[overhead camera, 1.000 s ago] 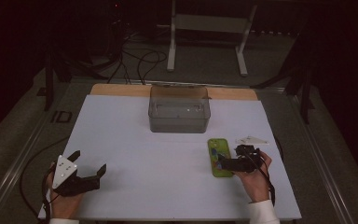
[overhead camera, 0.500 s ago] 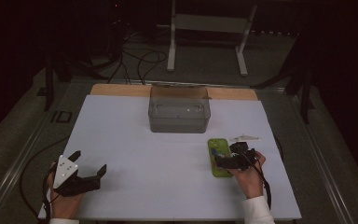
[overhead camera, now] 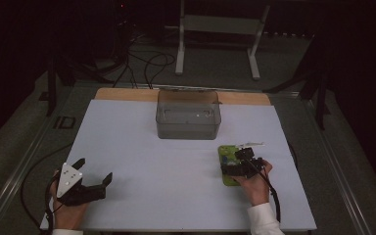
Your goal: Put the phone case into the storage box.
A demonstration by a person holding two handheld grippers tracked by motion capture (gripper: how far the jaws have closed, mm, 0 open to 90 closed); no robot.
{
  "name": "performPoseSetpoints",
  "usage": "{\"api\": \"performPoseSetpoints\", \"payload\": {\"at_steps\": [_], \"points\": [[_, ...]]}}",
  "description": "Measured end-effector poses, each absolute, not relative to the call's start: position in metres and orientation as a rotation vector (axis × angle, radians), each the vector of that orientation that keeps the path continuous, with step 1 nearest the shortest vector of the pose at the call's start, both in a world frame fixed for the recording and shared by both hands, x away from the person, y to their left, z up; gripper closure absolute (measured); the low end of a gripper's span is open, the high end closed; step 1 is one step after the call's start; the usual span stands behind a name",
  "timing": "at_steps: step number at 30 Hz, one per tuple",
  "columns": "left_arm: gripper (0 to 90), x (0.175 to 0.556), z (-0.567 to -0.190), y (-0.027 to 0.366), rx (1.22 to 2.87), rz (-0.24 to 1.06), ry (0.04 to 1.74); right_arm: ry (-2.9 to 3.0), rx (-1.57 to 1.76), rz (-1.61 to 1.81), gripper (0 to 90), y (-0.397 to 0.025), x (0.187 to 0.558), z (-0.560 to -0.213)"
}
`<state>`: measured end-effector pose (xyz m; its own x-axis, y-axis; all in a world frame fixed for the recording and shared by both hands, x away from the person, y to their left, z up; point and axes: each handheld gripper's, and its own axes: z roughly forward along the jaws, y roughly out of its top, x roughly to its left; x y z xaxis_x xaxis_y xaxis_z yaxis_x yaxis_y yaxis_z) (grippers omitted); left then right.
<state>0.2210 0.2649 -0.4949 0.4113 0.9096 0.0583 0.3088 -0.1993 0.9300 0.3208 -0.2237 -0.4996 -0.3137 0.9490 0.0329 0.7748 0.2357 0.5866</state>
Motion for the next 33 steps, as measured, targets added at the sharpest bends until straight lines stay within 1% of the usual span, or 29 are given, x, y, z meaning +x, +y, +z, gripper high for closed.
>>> {"api": "performPoseSetpoints", "payload": {"at_steps": [17,31,33], "points": [[0.0,0.221,-0.496,0.264,1.737,0.801,1.066,2.202,1.672,0.617,6.9,-0.218,0.326,-0.52],[0.0,0.221,-0.496,0.264,1.743,0.798,1.068,2.2,1.676,0.561,8.4,-0.214,0.324,-0.52],[0.0,0.221,-0.496,0.263,1.744,0.797,1.068,2.202,1.677,0.561,10.3,-0.215,0.324,-0.52]]}}
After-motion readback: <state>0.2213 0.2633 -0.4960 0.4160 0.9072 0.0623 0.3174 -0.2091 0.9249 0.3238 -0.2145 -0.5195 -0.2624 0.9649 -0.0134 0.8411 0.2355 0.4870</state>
